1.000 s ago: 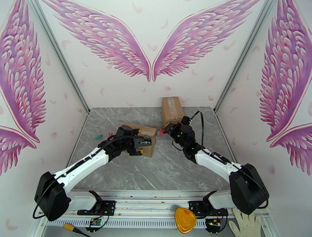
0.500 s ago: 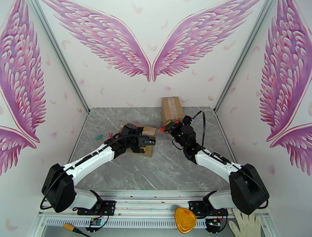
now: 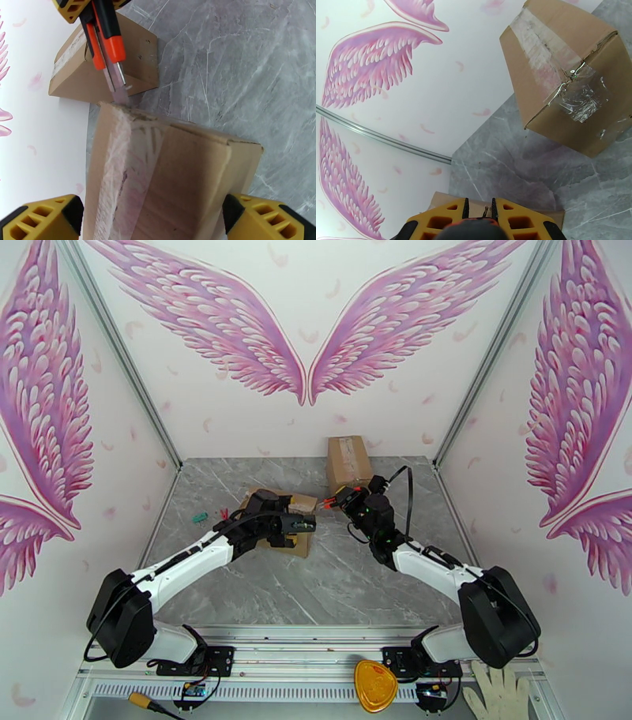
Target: Unpack the express box
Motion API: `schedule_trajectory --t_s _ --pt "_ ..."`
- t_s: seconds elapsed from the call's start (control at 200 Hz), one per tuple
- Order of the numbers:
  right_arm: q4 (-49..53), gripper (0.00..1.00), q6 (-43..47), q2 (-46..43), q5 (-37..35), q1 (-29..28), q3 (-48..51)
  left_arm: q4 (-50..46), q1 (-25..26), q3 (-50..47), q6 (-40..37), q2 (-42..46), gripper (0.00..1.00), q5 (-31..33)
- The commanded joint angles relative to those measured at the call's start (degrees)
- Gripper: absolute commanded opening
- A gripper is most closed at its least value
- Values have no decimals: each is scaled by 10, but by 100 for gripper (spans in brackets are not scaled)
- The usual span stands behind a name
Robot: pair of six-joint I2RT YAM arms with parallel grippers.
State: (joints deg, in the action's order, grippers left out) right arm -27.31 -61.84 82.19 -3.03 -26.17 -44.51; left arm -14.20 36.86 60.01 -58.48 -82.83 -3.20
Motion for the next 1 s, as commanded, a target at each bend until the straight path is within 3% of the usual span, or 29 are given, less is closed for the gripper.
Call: schedule_trajectory --t_s 0.0,0.555,0.994 --pt "-29 0 -10 3 -4 -5 -7 13 -2 -9 12 10 99 -3" --pt "-45 0 -33 35 -2 -5 -24 53 -1 -43 22 29 99 -1" --pt "-19 0 -121 38 84 -5 -21 140 -17 -61 62 14 99 4"
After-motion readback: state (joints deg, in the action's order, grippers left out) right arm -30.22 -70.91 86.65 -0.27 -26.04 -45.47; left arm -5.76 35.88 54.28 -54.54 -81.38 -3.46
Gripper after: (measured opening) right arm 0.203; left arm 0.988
